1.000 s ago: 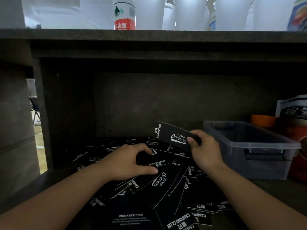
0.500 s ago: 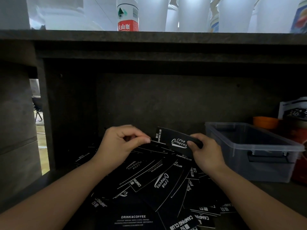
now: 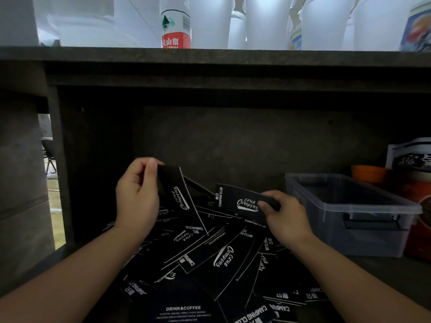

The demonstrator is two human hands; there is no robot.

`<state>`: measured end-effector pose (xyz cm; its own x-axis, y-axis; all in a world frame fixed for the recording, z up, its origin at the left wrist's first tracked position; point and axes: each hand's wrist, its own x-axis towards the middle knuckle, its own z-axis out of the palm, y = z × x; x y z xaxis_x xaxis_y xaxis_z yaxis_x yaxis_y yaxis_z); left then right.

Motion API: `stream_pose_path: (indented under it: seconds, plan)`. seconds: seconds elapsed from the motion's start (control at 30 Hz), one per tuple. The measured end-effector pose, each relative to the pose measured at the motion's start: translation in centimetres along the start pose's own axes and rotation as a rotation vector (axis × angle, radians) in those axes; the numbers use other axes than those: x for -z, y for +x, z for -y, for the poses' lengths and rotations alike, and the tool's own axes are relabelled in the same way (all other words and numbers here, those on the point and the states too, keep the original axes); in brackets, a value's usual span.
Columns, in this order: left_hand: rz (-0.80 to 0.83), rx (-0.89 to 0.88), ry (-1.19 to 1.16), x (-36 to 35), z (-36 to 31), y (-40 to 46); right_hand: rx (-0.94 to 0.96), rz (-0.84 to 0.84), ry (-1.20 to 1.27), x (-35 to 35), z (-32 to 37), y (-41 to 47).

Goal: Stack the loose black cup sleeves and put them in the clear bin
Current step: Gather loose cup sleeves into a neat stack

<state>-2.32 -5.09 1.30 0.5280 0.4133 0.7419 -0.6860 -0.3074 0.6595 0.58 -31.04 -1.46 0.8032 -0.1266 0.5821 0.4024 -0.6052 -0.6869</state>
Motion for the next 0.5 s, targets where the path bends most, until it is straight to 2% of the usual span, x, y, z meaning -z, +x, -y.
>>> stream_pose_path:
  seconds: [0.1, 0.2, 0.3, 0.5]
  plan:
    - [-0.031, 0.088, -0.071, -0.3, -0.6, 0.2, 0.007, -0.004, -0.003, 0.0, 0.0, 0.0]
    - [-0.083, 0.273, -0.272, 0.1, -0.1, 0.9, 0.006, 0.0, 0.001, 0.1, 0.0, 0.0]
    - [-0.126, 0.371, -0.385, 0.8, 0.3, 1.4, 0.007, -0.001, 0.0, 0.1, 0.0, 0.0]
    - [-0.216, 0.432, -0.211, 0.7, 1.0, 1.9, -0.005, -0.009, 0.022, 0.0, 0.3, 0.0]
